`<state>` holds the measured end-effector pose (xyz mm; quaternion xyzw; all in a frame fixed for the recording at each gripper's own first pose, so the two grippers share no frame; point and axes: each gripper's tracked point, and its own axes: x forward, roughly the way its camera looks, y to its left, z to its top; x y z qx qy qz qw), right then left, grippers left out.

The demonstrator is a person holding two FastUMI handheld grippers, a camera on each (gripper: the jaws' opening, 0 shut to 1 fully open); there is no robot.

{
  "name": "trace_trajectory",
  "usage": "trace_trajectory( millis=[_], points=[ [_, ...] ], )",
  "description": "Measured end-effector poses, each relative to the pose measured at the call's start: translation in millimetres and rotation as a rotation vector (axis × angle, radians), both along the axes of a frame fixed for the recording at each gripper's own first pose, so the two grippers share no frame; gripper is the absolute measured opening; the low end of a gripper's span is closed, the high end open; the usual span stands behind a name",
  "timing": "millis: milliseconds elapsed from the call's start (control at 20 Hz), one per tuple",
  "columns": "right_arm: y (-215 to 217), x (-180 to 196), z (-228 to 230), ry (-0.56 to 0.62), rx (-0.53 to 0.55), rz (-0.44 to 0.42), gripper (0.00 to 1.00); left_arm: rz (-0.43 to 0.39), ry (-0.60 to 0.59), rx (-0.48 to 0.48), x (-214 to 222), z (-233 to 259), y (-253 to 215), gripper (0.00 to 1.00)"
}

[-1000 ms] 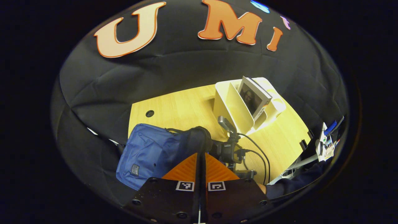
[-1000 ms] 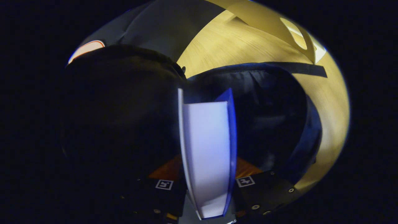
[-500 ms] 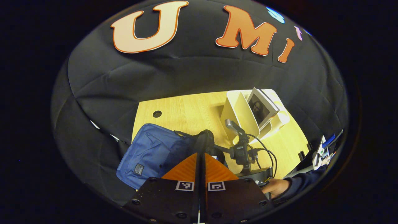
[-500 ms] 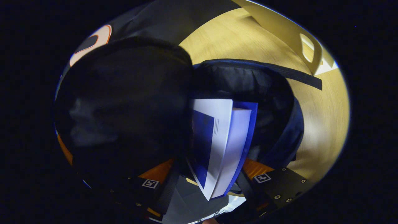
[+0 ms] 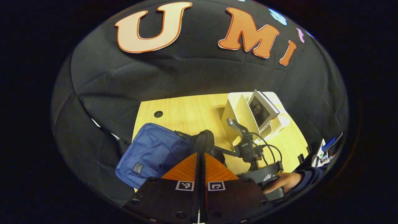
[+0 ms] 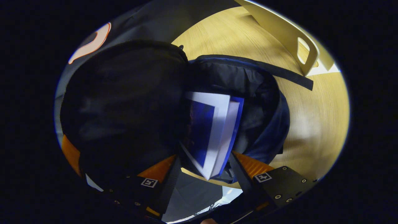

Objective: Open the schoolbag, grab two books from the bookshelf and put them into the schoolbag.

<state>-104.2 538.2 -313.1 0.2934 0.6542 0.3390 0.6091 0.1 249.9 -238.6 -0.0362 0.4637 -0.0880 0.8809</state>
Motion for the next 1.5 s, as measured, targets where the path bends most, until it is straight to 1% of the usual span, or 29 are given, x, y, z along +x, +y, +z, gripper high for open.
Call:
trace_trajectory(
  millis=[50, 150, 200, 250, 350, 500, 700, 900, 1100, 1300, 1450, 1500],
  points=[
    [-5, 0, 5, -0.008, 0.011, 0.003, 0.96, 0.002, -0.004, 0.0, 0, 1, -1, 0.02],
    [-21, 5, 21, -0.035, 0.019, -0.019, 0.96, 0.006, 0.0, 0.001, -3, 0, -3, 0.02],
    [-33, 12, 30, -0.068, 0.017, -0.035, 0.96, 0.007, 0.0, 0.003, -3, -1, -4, 0.06],
    [-45, 21, 38, -0.12, 0.005, -0.05, 0.96, 0.008, -0.002, 0.008, -3, 0, -5, 0.02],
    [-82, 46, 52, -0.244, -0.046, -0.089, 0.96, 0.008, -0.004, 0.018, -2, 0, -6, 0.02],
    [-145, 86, 68, -0.415, -0.157, -0.144, 0.95, 0.014, -0.004, 0.033, -1, -1, -8, 0.02],
    [-213, 125, 83, -0.539, -0.276, -0.198, 0.96, 0.029, -0.001, 0.042, -3, -2, -11, 0.02],
    [-259, 149, 92, -0.621, -0.382, -0.178, 0.97, 0.043, -0.008, 0.066, -2, 4, -8, 0.02],
    [-289, 185, 106, -0.685, -0.454, -0.134, 0.97, 0.062, -0.012, 0.07, -3, 9, -2, 0.02],
    [-301, 229, 101, -0.714, -0.55, -0.041, 0.97, 0.064, -0.009, 0.062, -3, 8, -5, 0.02],
    [-291, 248, 81, -0.654, -0.584, 0.036, 0.97, 0.066, -0.003, 0.054, -3, 6, -5, 0.02],
    [-281, 250, 71, -0.627, -0.564, 0.085, 0.97, 0.066, -0.006, 0.052, -4, 6, -5, 0.02]
  ],
)
